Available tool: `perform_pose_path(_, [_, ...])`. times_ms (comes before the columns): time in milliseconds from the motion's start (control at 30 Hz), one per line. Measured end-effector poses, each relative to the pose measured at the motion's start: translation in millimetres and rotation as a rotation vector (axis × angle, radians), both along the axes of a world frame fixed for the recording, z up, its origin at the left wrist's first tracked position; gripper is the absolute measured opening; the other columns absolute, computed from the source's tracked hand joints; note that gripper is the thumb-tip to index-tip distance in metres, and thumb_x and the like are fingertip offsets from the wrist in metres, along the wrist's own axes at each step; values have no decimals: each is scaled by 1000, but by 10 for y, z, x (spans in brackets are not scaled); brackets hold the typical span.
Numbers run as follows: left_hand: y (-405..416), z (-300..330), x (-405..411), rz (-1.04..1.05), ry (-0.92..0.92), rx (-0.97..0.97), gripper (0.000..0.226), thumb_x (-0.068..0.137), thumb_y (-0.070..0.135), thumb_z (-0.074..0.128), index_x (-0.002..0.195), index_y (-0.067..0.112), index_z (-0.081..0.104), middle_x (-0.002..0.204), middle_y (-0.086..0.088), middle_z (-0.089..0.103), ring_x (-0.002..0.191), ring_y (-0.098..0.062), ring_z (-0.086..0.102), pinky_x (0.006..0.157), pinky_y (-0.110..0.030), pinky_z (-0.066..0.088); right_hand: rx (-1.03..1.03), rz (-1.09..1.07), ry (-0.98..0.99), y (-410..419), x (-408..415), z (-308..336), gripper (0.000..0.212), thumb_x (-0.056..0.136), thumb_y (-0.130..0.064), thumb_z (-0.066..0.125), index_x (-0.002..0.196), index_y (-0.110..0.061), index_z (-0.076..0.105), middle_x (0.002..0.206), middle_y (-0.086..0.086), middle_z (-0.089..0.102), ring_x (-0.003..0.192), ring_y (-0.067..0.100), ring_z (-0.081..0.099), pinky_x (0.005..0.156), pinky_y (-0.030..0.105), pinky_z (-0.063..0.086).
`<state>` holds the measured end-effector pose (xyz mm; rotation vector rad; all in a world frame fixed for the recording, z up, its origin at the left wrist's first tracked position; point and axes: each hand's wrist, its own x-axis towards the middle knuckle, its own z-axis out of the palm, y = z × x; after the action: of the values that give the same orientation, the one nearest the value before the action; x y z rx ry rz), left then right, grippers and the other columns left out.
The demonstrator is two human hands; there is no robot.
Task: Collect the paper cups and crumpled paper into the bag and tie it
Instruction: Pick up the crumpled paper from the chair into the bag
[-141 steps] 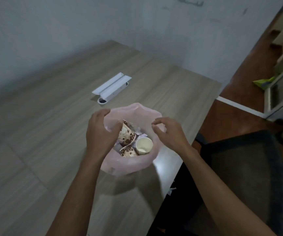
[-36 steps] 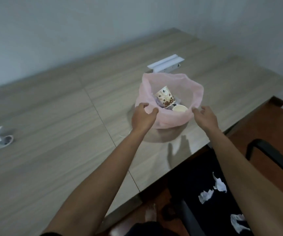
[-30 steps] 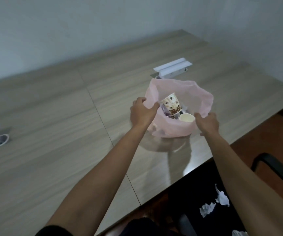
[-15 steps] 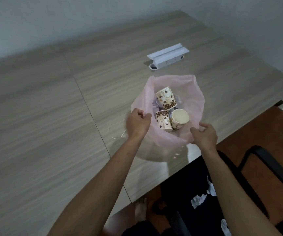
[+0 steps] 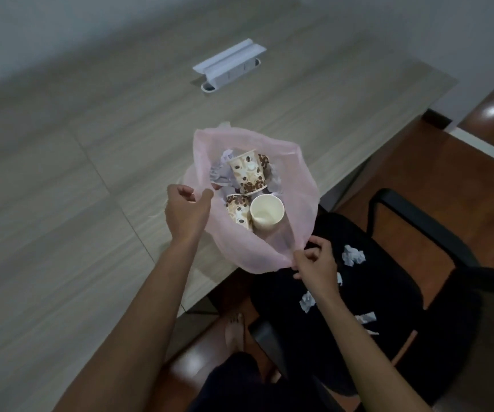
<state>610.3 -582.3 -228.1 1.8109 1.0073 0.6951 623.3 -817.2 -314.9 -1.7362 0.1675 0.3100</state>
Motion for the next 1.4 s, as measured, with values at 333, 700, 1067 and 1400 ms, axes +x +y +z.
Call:
perform_pose_path(333, [941, -62, 184, 166, -95, -24, 4, 78, 9, 53, 74, 8, 53, 63, 4, 47, 58, -14, 40, 52, -23, 34, -241, 96, 197, 783, 839, -673, 36, 93, -33, 54, 124, -15, 50, 92, 1, 64, 83, 21, 63, 74, 41, 59])
perform_pose_path(700, [510, 171, 305, 38, -177, -104, 7, 76, 13, 54, 71, 10, 50, 66, 1, 47, 59, -12, 41, 52, -23, 35, -701, 209, 317, 235, 1005, -1391, 75, 90, -31, 64, 153, -30, 22, 158, 20, 18, 139, 40, 30, 107, 45, 37])
perform_pose_path(1067, [-551, 371, 18, -87, -203, -84, 6, 85, 6, 56, 80, 3, 55, 65, 2, 46, 50, -1, 38, 48, -14, 34, -590, -104, 292, -978, 471, -1486, 22, 86, 2, 65, 107, -3, 60, 125, 25, 41, 88, 28, 49, 84, 28, 43])
perform_pose_path(1400, [-1337, -181, 147, -154, -193, -111, 36, 75, 44, 71, 88, 17, 51, 76, 9, 52, 56, 2, 43, 58, -13, 40, -81, -583, 140, -1619, -27, -626, 28, 84, -18, 70, 107, -25, 55, 103, -4, 64, 87, 14, 65, 79, 35, 56])
